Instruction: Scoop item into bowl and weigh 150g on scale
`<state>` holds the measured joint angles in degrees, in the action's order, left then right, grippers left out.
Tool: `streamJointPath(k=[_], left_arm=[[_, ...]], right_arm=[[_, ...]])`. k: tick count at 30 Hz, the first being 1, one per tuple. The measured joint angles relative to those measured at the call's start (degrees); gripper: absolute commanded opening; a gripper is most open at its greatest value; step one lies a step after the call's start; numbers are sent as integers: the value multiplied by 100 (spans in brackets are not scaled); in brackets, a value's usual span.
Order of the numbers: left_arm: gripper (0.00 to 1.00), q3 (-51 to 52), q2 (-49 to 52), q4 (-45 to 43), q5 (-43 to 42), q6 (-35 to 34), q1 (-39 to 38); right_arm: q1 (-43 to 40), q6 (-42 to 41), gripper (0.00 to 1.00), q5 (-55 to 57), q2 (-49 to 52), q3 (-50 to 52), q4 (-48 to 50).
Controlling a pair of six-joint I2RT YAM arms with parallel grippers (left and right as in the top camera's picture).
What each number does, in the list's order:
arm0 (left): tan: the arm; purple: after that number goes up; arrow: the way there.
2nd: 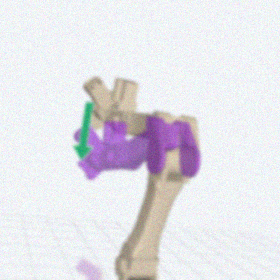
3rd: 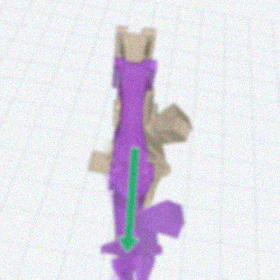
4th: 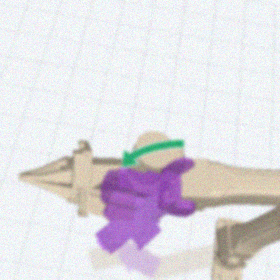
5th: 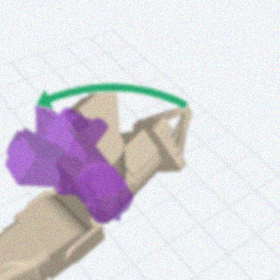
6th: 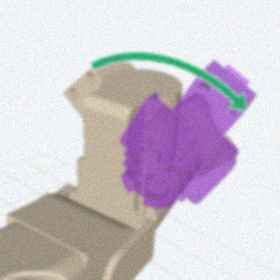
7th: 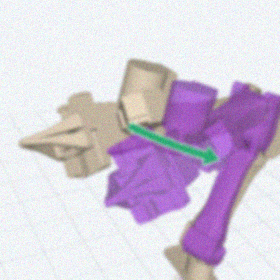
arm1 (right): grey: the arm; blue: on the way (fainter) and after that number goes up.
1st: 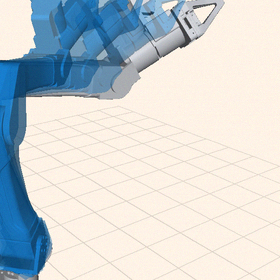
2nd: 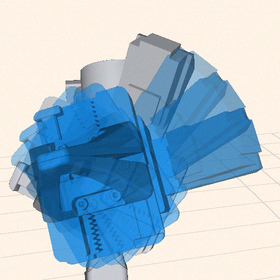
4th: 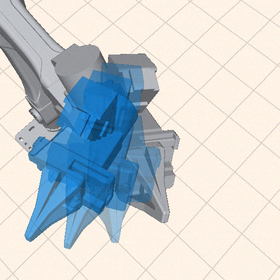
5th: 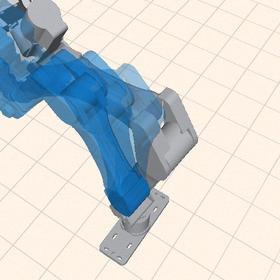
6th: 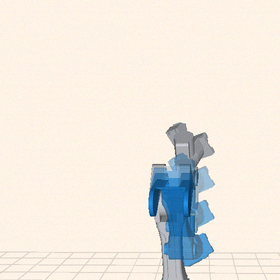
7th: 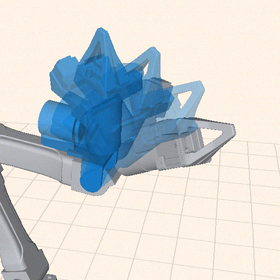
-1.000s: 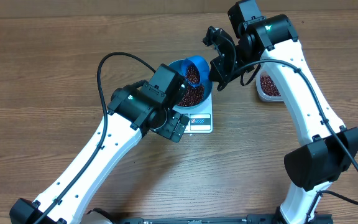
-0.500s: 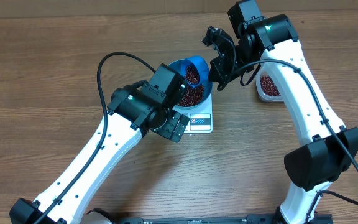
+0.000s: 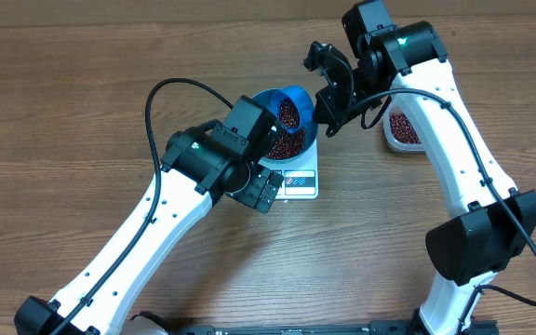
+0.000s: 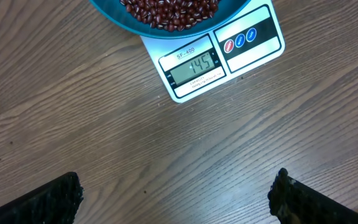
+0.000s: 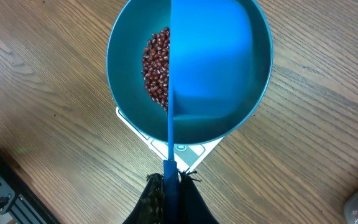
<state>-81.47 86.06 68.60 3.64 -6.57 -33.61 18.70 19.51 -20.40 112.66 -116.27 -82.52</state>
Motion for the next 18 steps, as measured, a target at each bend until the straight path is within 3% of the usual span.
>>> streamJointPath(k=[18], left_arm=[[99, 0, 0, 0, 0, 0, 0]], right_arm=[[-2, 190, 4, -44, 0, 0, -59]])
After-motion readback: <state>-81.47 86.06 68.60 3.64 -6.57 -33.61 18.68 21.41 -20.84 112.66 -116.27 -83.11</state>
